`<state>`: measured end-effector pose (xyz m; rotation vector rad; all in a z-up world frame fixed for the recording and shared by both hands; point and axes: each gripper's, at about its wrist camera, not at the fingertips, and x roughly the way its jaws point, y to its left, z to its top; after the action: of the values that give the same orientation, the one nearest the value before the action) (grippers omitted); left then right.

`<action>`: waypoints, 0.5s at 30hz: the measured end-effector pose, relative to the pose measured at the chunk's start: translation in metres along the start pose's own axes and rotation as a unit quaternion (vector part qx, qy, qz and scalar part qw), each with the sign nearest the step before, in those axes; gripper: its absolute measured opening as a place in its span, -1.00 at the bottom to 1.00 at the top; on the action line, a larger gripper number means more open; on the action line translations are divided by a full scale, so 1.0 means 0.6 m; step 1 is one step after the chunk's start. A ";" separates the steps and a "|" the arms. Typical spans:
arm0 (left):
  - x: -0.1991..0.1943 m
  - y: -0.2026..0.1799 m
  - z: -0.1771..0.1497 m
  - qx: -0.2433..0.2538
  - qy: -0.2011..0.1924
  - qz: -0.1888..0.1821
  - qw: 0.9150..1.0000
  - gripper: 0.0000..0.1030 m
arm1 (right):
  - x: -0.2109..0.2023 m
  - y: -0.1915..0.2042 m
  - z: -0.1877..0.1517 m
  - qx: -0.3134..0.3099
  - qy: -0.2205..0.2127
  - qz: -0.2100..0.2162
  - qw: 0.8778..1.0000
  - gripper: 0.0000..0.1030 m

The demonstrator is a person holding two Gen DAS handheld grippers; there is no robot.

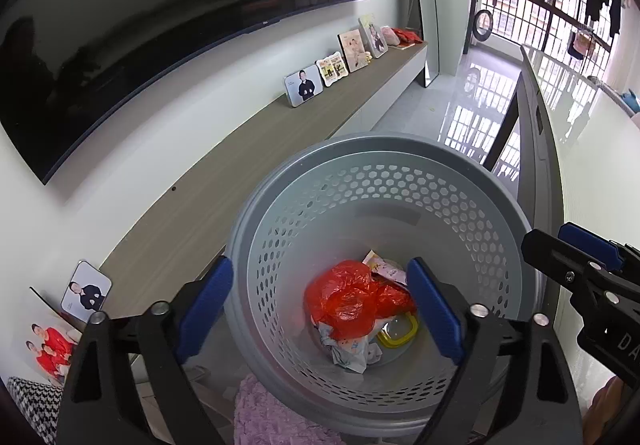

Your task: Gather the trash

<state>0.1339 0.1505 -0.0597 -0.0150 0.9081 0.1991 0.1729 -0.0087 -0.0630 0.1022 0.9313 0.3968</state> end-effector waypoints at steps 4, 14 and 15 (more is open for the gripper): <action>-0.004 0.003 -0.001 -0.002 -0.001 0.006 1.000 0.77 | -0.002 0.001 -0.001 -0.001 -0.004 -0.003 1.000 0.16; -0.013 0.004 -0.004 -0.002 -0.005 0.015 1.000 0.83 | -0.004 0.003 -0.004 -0.001 -0.008 -0.006 1.000 0.16; -0.014 0.005 -0.004 -0.004 -0.006 0.016 1.000 0.84 | -0.004 0.003 -0.004 -0.001 -0.008 -0.006 1.000 0.16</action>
<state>0.1267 0.1518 -0.0542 -0.0060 0.8966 0.2318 0.1691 -0.0082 -0.0622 0.0985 0.9160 0.3852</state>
